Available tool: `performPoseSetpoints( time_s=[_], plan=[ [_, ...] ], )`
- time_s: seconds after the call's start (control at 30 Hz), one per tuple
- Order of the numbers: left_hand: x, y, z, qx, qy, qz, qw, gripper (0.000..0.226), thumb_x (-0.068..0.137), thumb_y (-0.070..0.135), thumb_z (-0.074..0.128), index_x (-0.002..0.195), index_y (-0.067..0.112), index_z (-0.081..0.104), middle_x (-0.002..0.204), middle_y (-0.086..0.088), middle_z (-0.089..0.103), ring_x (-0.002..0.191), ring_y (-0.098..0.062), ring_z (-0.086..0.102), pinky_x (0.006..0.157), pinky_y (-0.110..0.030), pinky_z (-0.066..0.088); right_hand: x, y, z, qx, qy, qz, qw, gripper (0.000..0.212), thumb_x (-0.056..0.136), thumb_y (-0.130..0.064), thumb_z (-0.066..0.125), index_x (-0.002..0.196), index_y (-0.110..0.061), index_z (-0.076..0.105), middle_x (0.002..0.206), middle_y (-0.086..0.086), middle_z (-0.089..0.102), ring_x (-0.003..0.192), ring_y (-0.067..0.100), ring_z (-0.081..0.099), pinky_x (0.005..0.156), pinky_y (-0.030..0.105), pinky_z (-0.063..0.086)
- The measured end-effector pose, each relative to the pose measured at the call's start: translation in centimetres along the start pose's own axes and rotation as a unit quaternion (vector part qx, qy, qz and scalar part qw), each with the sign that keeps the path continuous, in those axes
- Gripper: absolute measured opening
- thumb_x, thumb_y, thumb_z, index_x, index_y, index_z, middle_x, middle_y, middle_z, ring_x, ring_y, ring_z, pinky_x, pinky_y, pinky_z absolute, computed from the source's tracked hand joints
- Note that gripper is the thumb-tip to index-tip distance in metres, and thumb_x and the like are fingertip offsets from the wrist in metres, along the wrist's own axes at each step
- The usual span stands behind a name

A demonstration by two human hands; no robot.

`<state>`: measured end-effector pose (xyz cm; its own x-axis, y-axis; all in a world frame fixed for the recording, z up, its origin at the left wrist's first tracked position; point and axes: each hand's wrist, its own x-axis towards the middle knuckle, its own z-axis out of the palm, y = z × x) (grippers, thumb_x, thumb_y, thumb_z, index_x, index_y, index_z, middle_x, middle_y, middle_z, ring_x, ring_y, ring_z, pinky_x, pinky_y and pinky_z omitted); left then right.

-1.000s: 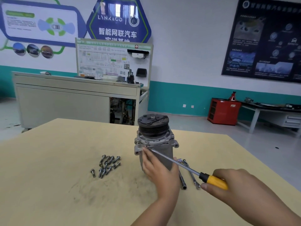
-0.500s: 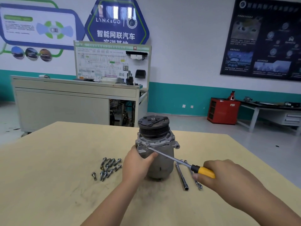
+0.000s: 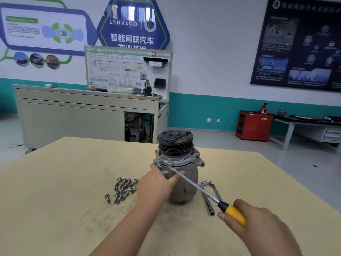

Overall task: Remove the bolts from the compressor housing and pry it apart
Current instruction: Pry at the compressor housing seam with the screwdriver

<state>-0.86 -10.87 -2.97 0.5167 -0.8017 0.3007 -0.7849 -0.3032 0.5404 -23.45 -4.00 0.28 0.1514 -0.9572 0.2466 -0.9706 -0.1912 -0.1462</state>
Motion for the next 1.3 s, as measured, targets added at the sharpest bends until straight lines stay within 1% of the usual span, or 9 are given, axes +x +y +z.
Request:
performPoseSetpoints(
  time_s=[0.17, 0.33, 0.5, 0.67, 0.83, 0.97, 1.13, 1.2, 1.3],
  plan=[
    [-0.9, 1.6, -0.1, 0.003, -0.018, -0.02, 1.0, 0.074, 0.076, 0.077, 0.05, 0.11, 0.011, 0.045, 0.103, -0.002, 0.066, 0.1, -0.026, 0.063, 0.065, -0.03, 0.039, 1.0, 2.6, -2.5, 0.008, 0.007, -0.008, 1.0, 0.049, 0.074, -0.08, 0.038, 0.08, -0.032, 0.049, 0.075, -0.007, 0.055, 0.072, 0.003, 0.053, 0.052, 0.017, 0.034],
    [-2.3, 2.1, -0.1, 0.073, 0.001, 0.04, 0.997, 0.054, 0.094, 0.059, 0.042, 0.112, 0.009, 0.048, 0.111, -0.008, 0.063, 0.099, -0.026, 0.063, 0.066, -0.03, 0.036, 0.9, 4.5, -3.4, 0.026, -0.025, -0.003, 0.999, 0.043, 0.076, -0.073, 0.047, 0.074, -0.031, 0.053, 0.072, 0.0, 0.056, 0.068, 0.009, 0.055, 0.054, 0.018, 0.035],
    [-3.6, 2.9, -0.3, 0.064, -0.01, 0.072, 0.995, 0.053, 0.09, 0.064, 0.043, 0.103, 0.013, 0.05, 0.101, -0.004, 0.066, 0.093, -0.023, 0.064, 0.062, -0.028, 0.036, 0.8, 5.5, -3.6, 0.06, -0.062, -0.008, 0.996, 0.032, 0.079, -0.066, 0.054, 0.077, -0.034, 0.056, 0.074, 0.003, 0.06, 0.067, 0.008, 0.06, 0.063, 0.02, 0.046],
    [-4.3, 3.0, 0.3, 0.042, -0.015, 0.084, 0.996, 0.045, 0.09, 0.063, 0.042, 0.094, 0.019, 0.037, 0.097, -0.002, 0.067, 0.09, -0.023, 0.065, 0.059, -0.029, 0.034, 1.4, 5.8, -3.7, 0.061, -0.064, -0.027, 0.996, 0.039, 0.08, -0.066, 0.052, 0.077, -0.027, 0.056, 0.07, 0.001, 0.056, 0.062, 0.008, 0.055, 0.057, 0.019, 0.039],
    [-4.1, 2.8, 0.3, 0.03, -0.013, 0.086, 0.996, 0.046, 0.09, 0.064, 0.042, 0.092, 0.019, 0.035, 0.094, -0.002, 0.066, 0.086, -0.022, 0.065, 0.056, -0.029, 0.034, 0.8, 5.2, -1.7, 0.016, -0.019, -0.01, 1.0, 0.035, 0.08, -0.074, 0.04, 0.082, -0.039, 0.044, 0.076, -0.006, 0.054, 0.073, 0.007, 0.055, 0.058, 0.013, 0.038],
    [-4.2, 2.6, 0.4, 0.024, -0.012, 0.087, 0.996, 0.046, 0.09, 0.065, 0.042, 0.093, 0.02, 0.033, 0.095, -0.002, 0.066, 0.088, -0.022, 0.065, 0.057, -0.029, 0.033, 0.6, 5.0, 1.2, -0.027, 0.03, -0.018, 0.999, 0.039, 0.083, -0.077, 0.029, 0.089, -0.039, 0.032, 0.068, -0.011, 0.045, 0.075, 0.006, 0.049, 0.054, 0.011, 0.034],
    [-4.3, 2.5, 0.6, 0.02, -0.015, 0.079, 0.997, 0.047, 0.089, 0.065, 0.042, 0.092, 0.019, 0.033, 0.09, -0.001, 0.065, 0.085, -0.022, 0.064, 0.056, -0.03, 0.033, 0.2, 4.7, 3.5, -0.036, 0.05, -0.007, 0.998, 0.042, 0.082, -0.077, 0.026, 0.077, -0.036, 0.025, 0.065, -0.015, 0.043, 0.068, 0.0, 0.046, 0.044, 0.011, 0.031],
    [-4.3, 2.6, 0.7, 0.014, -0.013, 0.079, 0.997, 0.045, 0.09, 0.063, 0.043, 0.092, 0.019, 0.033, 0.084, 0.001, 0.06, 0.084, -0.022, 0.064, 0.054, -0.03, 0.031, 0.0, 4.5, 4.3, -0.056, 0.064, -0.024, 0.996, 0.038, 0.082, -0.078, 0.024, 0.074, -0.04, 0.022, 0.064, -0.015, 0.042, 0.059, -0.004, 0.042, 0.053, 0.008, 0.037],
    [-4.3, 2.8, 0.8, 0.01, -0.016, 0.084, 0.996, 0.042, 0.091, 0.06, 0.044, 0.092, 0.019, 0.033, 0.091, -0.001, 0.065, 0.085, -0.023, 0.064, 0.054, -0.03, 0.031, -0.4, 4.4, 5.4, -0.05, 0.072, -0.033, 0.996, 0.036, 0.082, -0.076, 0.026, 0.073, -0.043, 0.019, 0.061, -0.014, 0.04, 0.057, -0.002, 0.041, 0.071, 0.0, 0.033]
  ],
)
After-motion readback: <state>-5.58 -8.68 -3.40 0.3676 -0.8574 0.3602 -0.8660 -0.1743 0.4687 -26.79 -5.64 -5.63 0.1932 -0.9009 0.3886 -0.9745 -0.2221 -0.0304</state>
